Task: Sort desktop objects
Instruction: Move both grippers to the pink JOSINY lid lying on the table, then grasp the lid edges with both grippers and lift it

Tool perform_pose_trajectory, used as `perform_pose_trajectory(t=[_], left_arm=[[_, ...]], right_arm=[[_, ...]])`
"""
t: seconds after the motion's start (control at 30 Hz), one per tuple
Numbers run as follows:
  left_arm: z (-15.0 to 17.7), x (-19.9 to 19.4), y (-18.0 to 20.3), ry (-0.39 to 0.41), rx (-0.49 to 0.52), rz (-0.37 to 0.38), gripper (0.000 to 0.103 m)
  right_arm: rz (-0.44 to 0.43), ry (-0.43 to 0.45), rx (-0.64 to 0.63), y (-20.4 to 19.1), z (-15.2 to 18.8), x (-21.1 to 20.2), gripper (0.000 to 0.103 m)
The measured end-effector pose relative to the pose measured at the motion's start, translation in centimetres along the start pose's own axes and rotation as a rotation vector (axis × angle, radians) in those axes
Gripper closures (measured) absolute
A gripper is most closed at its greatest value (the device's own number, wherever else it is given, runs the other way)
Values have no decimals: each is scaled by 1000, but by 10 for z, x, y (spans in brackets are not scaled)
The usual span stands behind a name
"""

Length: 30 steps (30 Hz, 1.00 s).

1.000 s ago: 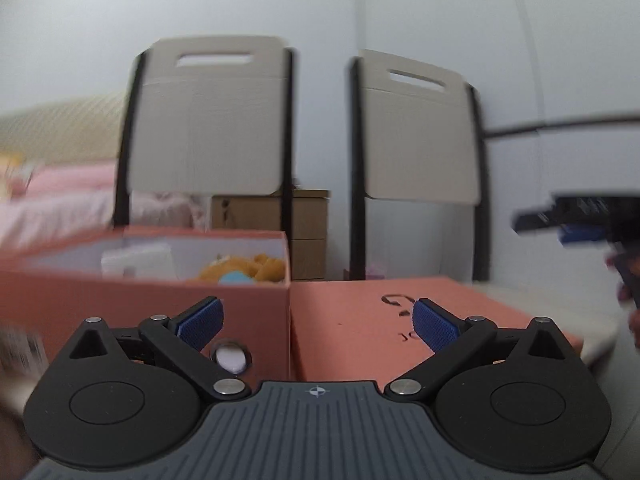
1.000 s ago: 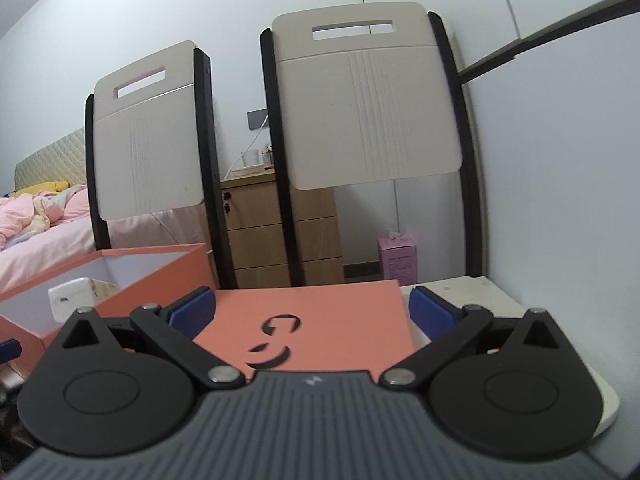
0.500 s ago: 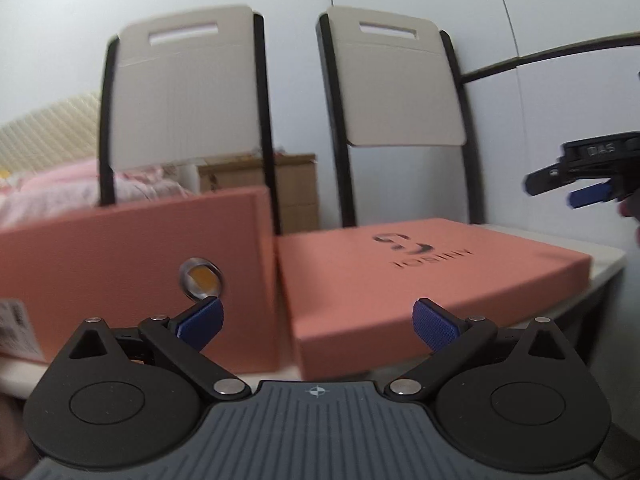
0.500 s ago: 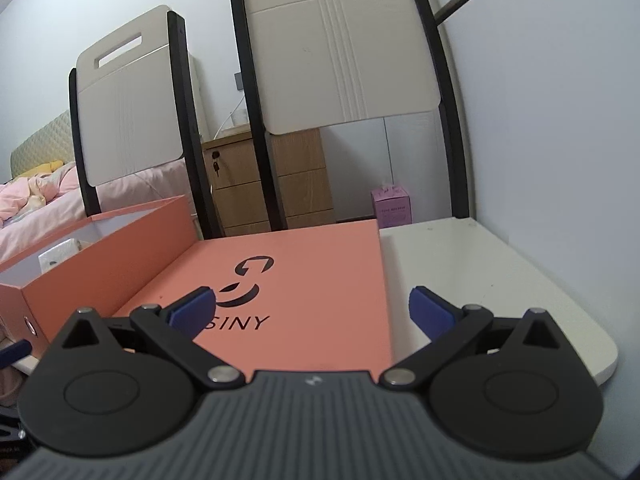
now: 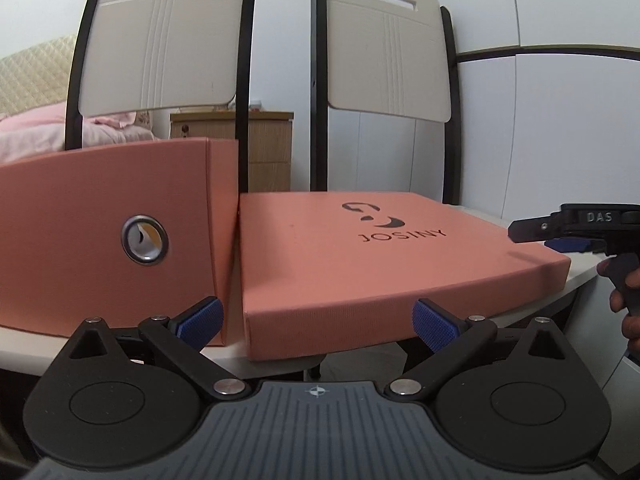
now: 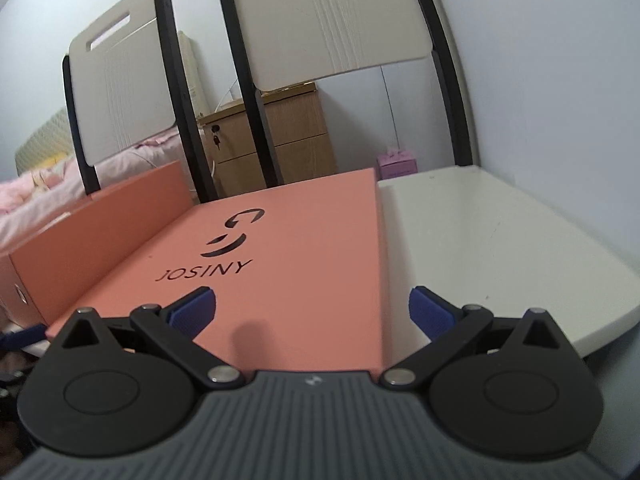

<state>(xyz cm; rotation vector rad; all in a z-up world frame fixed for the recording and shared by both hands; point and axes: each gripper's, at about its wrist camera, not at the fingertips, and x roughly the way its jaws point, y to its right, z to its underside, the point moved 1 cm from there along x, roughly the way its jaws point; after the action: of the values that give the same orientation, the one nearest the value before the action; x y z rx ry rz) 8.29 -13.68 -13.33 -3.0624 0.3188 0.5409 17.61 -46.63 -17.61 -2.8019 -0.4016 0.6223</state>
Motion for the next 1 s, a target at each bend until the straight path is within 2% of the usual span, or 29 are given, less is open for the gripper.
perform_pose_trajectory(t=[0.17, 0.4, 0.6, 1.0], left_arm=[[0, 7, 3, -11, -6, 27, 1], [-3, 19, -2, -37, -49, 30, 1], [-5, 18, -2, -54, -33, 37, 0], [4, -28, 3, -82, -30, 67, 0]], right_arm=[[-50, 18, -19, -6, 4, -1, 0], [-30, -10, -49, -11, 5, 4, 0], [-24, -26, -58, -15, 10, -5, 0], [-66, -51, -41, -19, 22, -45, 0]])
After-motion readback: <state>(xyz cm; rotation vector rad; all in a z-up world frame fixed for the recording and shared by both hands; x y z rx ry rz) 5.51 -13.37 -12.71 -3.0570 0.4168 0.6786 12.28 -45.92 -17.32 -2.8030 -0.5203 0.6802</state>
